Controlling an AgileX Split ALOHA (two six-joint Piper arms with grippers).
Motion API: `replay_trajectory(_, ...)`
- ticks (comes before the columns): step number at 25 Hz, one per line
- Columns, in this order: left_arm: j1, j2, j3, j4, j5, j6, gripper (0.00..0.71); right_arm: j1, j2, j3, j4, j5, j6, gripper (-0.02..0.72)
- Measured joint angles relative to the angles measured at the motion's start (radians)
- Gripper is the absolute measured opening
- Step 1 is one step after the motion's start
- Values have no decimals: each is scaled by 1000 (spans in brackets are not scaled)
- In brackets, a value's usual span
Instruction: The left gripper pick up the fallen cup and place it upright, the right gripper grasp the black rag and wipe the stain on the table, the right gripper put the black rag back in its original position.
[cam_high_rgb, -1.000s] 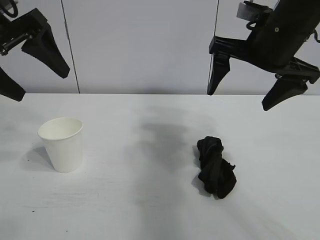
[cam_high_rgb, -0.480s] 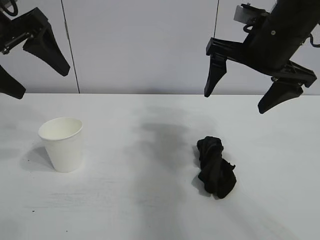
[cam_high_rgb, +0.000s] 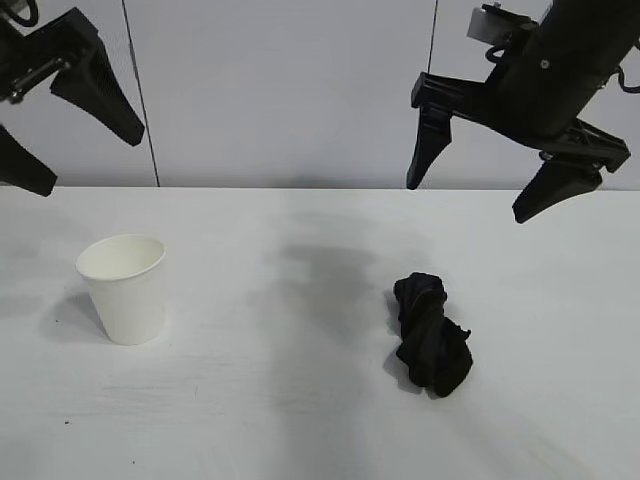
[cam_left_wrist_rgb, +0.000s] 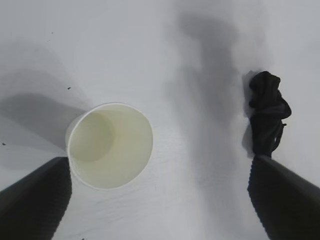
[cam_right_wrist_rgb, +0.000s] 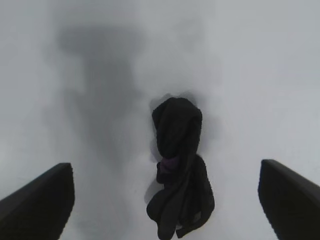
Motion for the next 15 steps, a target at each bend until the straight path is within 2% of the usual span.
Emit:
replay_trajectory(2, -7, 18, -1, -5, 25, 0, 690, 0, 0, 0, 0, -1, 1, 694)
replay_trajectory(8, -72, 52, -33, -10, 39, 0, 690, 0, 0, 0, 2, -2, 2, 694)
replay_trajectory(15, -105, 52, -70, -16, 58, -1, 690, 0, 0, 0, 3, 0, 3, 694)
